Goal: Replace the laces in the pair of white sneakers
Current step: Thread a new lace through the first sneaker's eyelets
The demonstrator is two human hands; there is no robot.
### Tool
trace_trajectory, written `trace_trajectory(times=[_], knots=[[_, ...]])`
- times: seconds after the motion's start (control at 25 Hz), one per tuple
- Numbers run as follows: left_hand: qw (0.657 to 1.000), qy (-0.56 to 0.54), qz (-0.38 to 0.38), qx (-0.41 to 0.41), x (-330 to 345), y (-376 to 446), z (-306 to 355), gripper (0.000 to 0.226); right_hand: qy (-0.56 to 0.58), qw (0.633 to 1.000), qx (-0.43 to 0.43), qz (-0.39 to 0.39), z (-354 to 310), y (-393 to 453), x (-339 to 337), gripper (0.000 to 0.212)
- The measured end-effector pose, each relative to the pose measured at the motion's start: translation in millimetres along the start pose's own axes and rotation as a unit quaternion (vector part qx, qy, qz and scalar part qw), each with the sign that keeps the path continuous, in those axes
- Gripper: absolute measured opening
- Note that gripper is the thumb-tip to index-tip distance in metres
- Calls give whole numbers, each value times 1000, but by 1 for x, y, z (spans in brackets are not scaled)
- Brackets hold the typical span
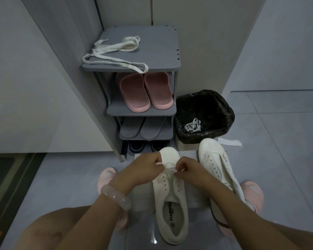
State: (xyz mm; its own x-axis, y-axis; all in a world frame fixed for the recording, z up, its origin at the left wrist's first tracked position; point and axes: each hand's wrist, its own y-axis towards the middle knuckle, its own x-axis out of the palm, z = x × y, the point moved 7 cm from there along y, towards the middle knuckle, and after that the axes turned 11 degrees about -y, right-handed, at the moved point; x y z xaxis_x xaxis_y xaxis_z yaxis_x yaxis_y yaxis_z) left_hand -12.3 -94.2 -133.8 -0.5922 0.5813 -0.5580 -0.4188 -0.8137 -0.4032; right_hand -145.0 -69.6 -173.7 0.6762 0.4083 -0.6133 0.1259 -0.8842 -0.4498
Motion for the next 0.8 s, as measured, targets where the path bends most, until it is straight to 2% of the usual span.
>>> trace_trajectory(times=[0.04, 0.12, 0.2, 0.32, 0.4, 0.52, 0.6, 0.68, 0.72, 0.8], knots=[[1000, -27, -6, 1, -7, -1, 3, 11, 81, 996, 15, -17, 1, -3, 0, 17], [998, -8, -58, 7, -8, -5, 6, 13, 262, 963, 48, -40, 2, -9, 3, 20], [993, 42, -110, 5, 0, -7, -2, 19, 335, 941, 57, -6, 7, -9, -3, 21], [974, 134, -177, -48, 13, -12, -21, 23, 300, 948, 96, 38, 19, -9, -10, 9], [964, 179, -185, -65, 18, -12, -27, 24, 237, 962, 129, 37, 25, -10, -12, 11], [977, 137, -155, -47, 27, -2, -23, 26, 65, 993, 100, -10, 22, -9, -11, 20], [987, 65, -136, -58, 35, 2, -23, 24, 18, 997, 73, -16, 19, -7, -9, 18], [989, 81, -110, -49, 41, 5, -22, 19, 43, 996, 73, 24, 21, -7, -14, 15], [990, 98, -94, -38, 42, 6, -22, 17, 93, 991, 85, 38, 22, -7, -16, 14], [991, 115, -67, -14, 43, 7, -20, 14, 241, 963, 117, 5, 22, -9, -10, 16]])
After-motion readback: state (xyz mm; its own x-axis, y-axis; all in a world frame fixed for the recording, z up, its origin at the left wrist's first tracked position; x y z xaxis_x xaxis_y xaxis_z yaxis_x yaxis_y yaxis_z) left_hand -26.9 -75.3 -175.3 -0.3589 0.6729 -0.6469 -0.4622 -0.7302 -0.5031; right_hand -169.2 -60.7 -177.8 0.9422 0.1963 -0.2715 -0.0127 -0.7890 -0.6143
